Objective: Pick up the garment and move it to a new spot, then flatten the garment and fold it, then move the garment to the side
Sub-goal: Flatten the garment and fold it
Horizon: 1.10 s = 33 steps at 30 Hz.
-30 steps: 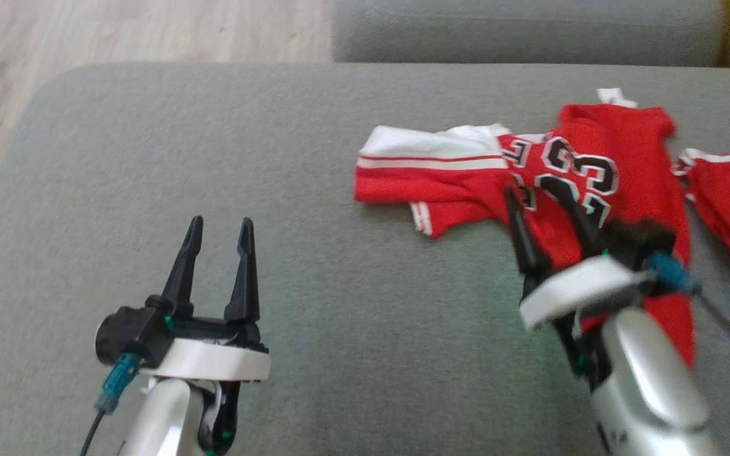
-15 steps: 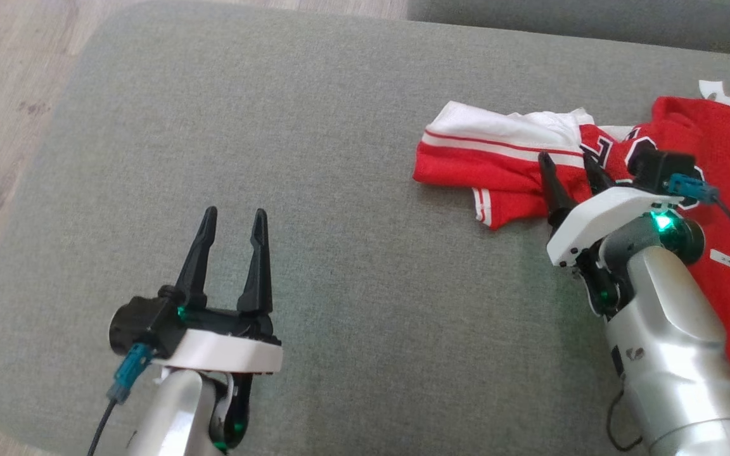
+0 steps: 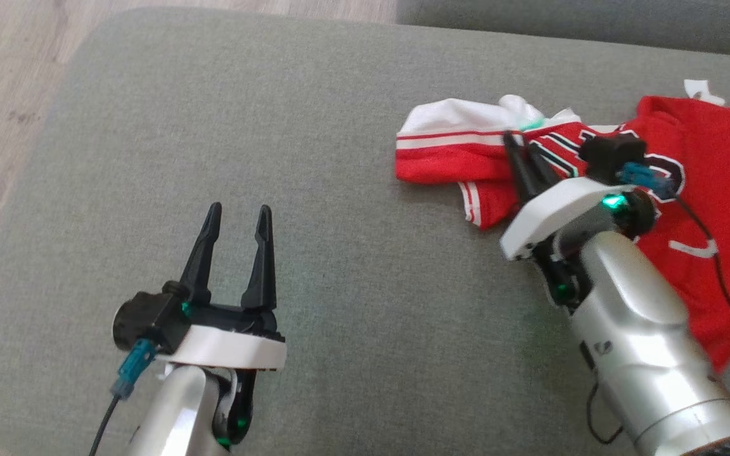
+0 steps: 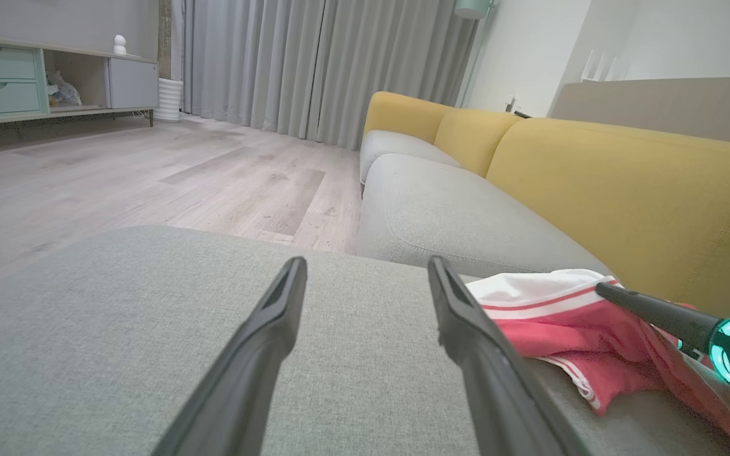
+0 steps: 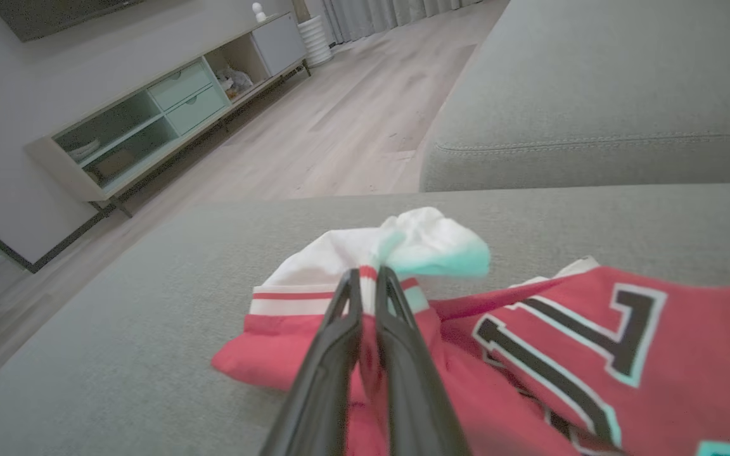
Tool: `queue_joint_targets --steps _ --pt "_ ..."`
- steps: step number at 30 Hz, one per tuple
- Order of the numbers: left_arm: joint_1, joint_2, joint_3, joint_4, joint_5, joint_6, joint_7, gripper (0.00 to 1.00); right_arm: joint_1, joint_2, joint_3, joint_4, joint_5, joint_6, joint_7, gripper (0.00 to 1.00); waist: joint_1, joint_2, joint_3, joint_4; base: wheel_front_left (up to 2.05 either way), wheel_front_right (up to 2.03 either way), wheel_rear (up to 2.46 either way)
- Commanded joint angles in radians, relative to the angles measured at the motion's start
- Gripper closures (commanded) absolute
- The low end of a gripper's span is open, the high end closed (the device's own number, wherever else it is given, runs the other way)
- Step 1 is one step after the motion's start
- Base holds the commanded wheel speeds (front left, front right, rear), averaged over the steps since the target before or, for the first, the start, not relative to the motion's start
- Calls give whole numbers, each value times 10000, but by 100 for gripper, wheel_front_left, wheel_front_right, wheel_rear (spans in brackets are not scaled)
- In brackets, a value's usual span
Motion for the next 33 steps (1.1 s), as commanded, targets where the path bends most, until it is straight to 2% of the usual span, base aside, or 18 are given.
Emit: queue_joint_targets --steps 1,7,8,9,15,20,21,22,27,33 --pt "-261 39 359 -239 63 62 -47 0 -289 134 704 -566 206 -9 -319 100 0 0 -135 -89 0 0 0" --pt "-150 39 471 -163 117 40 -47 0 110 57 3397 -1398 -35 -9 -1047 100 0 0 -469 -242 0 0 0" --pt "-110 39 476 -122 127 34 -47 0 335 -8 4416 -1655 -40 -9 -1163 100 0 0 -595 -269 0 0 0" --pt "-110 39 476 -122 127 34 -47 0 335 -8 4416 -1655 -40 -9 -1163 100 0 0 -595 -269 0 0 0" --pt "40 39 567 -3 214 2 -47 0 966 -440 7125 -2170 458 -9 -1081 100 0 0 -1021 -401 0 0 0" --pt "203 39 801 43 328 -30 -47 0 1112 -849 8659 -2415 1150 -9 -850 100 0 0 -1338 -671 0 0 0" --pt "239 39 830 43 348 -44 -47 0 1079 -918 8893 -2415 1182 -9 -838 40 0 0 -1385 -727 0 0 0" --pt "273 39 858 49 368 -57 -47 0 1050 -966 9079 -2405 1192 -9 -856 0 0 0 -1449 -795 0 0 0" --pt "368 39 928 89 444 -102 -47 0 1084 -1061 9625 -2471 1093 -9 -986 0 0 0 -1685 -1067 0 0 0" --pt "478 39 1056 91 485 -118 -47 0 1312 -1280 9626 -2796 1207 -9 -1366 0 0 0 -2074 -1375 0 0 0"
